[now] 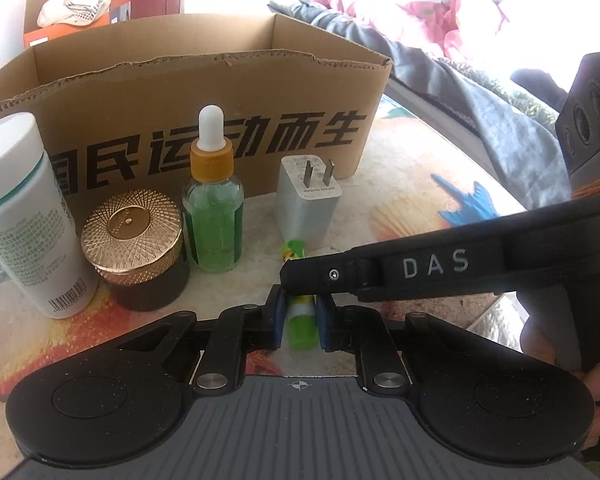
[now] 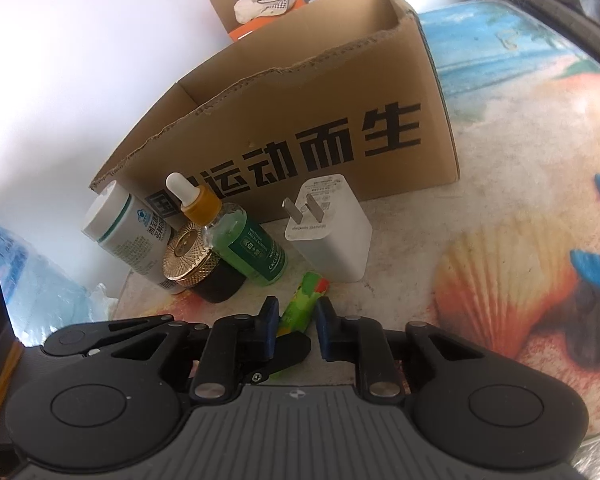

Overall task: Organize rigid objects
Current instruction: 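Grasp the green glue stick with the right tool, then carry the glue stick into the cardboard box and open the right tool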

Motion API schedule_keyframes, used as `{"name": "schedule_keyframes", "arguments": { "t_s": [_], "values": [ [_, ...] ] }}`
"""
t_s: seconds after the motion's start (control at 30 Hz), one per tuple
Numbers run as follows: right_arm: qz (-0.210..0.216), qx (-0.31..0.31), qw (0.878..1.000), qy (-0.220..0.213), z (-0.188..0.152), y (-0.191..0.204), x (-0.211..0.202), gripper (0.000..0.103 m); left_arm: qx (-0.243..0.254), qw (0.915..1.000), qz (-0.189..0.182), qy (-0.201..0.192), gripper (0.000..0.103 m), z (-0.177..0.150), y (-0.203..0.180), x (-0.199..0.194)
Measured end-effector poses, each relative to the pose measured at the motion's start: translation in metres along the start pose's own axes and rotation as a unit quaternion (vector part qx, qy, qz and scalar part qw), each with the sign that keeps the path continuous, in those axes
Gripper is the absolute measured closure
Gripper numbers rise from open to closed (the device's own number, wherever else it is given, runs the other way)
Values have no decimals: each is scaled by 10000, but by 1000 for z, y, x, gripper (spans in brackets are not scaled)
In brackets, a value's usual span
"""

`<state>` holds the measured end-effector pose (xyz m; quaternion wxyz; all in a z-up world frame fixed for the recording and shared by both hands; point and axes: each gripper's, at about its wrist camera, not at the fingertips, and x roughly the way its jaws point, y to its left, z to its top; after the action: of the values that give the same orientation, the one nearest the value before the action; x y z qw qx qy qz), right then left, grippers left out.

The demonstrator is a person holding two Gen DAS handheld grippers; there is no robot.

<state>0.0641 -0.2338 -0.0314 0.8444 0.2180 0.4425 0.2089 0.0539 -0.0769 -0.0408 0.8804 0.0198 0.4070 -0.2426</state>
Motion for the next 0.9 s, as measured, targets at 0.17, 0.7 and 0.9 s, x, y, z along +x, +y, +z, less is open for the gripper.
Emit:
{"name": "schedule_keyframes", "arguments": {
  "t_s": [0.17,0.7,0.9],
  "values": [
    [39,14,10000,-9,-4,2,-5,83,-72,10000,0,-57,87,-5,-1,-3],
    [284,-674,9948,-704,1,62,-57,83,71,9944,212,-1032,88,-1,-7,-73],
    [494,-1336,9840,-1065,31,104,-68,83,50,9877,415,-1509,87,28,7,-102]
  ]
}}
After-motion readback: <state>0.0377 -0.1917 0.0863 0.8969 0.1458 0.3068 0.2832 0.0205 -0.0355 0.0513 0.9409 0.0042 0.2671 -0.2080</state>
